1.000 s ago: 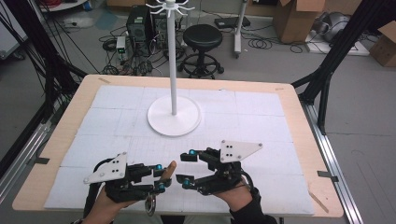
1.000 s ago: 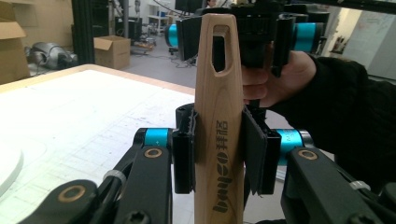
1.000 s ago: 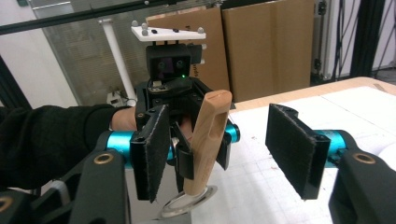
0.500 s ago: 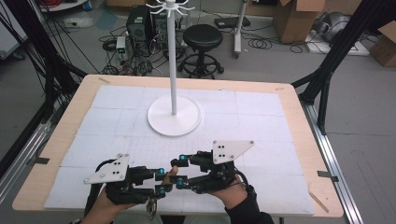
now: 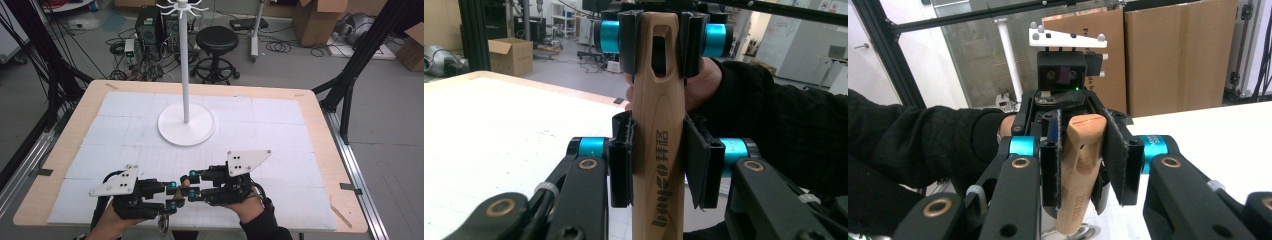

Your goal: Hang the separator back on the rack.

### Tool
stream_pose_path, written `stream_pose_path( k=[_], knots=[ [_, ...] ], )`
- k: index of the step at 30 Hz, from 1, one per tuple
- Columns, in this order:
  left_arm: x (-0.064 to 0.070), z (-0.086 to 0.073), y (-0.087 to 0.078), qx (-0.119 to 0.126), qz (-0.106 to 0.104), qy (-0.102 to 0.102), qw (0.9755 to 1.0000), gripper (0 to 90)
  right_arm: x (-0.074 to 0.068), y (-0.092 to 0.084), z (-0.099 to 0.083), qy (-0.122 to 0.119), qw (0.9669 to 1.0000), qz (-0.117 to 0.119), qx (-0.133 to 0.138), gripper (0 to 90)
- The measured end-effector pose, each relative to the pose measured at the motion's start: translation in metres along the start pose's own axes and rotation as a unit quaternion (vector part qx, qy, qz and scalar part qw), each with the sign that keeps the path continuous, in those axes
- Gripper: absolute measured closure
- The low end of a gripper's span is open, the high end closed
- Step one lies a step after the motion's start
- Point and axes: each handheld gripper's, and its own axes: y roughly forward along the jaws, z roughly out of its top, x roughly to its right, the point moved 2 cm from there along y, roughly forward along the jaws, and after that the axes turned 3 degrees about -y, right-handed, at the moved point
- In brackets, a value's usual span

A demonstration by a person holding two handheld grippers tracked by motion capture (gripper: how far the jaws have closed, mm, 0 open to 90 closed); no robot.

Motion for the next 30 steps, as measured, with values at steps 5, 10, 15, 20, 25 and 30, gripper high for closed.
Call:
stream_pose_path(
  k=[5,10,15,20,25,30],
  knots=[
    [-0.002,-0.001,0.001,-0.009,0.014,-0.008,0.9998,62.2,-0.001,0.004,0.002,0.009,0.9997,-0.018,-0.011,71.2],
    [-0.002,0.000,0.000,-0.014,0.051,-0.004,0.9986,46.4,0.000,0.003,0.007,0.028,0.9981,-0.054,-0.010,71.8],
    [-0.001,0.002,-0.001,-0.011,0.076,0.000,0.9971,43.3,-0.003,-0.003,0.016,0.027,0.9952,-0.094,-0.005,72.0],
    [0.000,0.002,0.002,-0.019,0.099,0.004,0.9949,43.1,-0.006,-0.006,0.021,0.024,0.9908,-0.133,-0.003,72.1],
    [0.002,0.004,0.004,-0.025,0.140,0.010,0.9898,43.3,-0.010,-0.001,0.024,0.016,0.9848,-0.173,-0.009,72.1],
    [0.003,0.003,0.013,-0.034,0.157,0.004,0.9870,43.4,-0.011,0.001,0.026,0.024,0.9790,-0.202,-0.006,72.1]
  ],
)
